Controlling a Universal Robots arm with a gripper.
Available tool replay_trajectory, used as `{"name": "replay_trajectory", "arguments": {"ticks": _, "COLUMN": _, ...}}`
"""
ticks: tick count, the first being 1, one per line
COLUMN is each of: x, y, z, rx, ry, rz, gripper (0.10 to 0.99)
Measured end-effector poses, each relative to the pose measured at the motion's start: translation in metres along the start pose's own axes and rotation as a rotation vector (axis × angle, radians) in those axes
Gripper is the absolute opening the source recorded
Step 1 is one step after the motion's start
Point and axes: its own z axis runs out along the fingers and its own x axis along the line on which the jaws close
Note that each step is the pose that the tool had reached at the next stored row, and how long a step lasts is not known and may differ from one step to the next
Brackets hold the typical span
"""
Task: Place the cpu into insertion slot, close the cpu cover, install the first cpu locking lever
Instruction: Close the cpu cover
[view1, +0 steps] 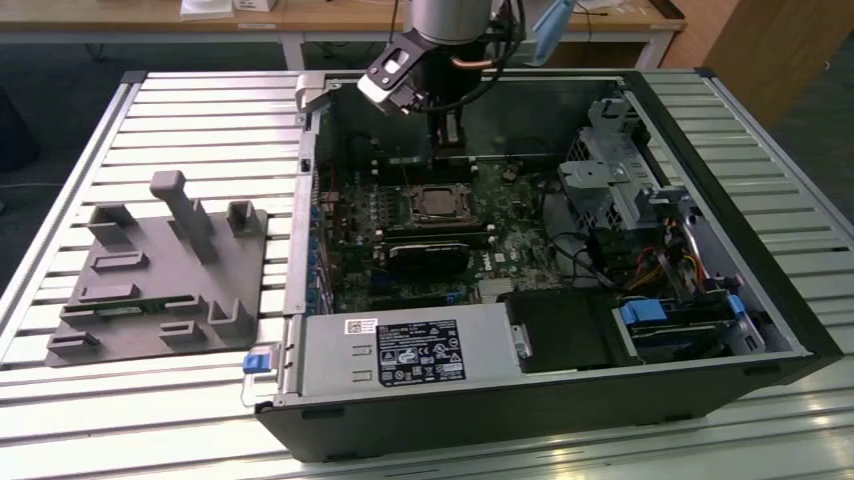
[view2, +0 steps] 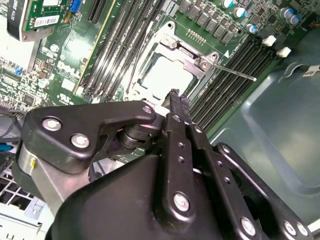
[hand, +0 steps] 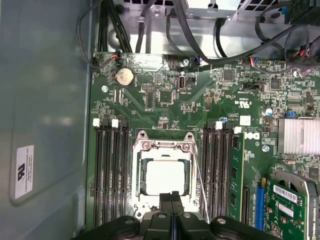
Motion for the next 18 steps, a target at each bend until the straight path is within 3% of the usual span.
{"name": "replay_trajectory", "arguments": {"ticks": 12, "x": 0.0000, "y": 0.0000, "z": -0.0001, "rx": -0.003, "ry": 0.0031, "rz": -0.190, "gripper": 0.106}}
{"name": "replay_trajectory", "arguments": {"ticks": 18, "x": 0.0000, "y": 0.0000, "z": -0.0001, "rx": -0.004, "ry": 0.0039, "rz": -0.235, "gripper": 0.106}}
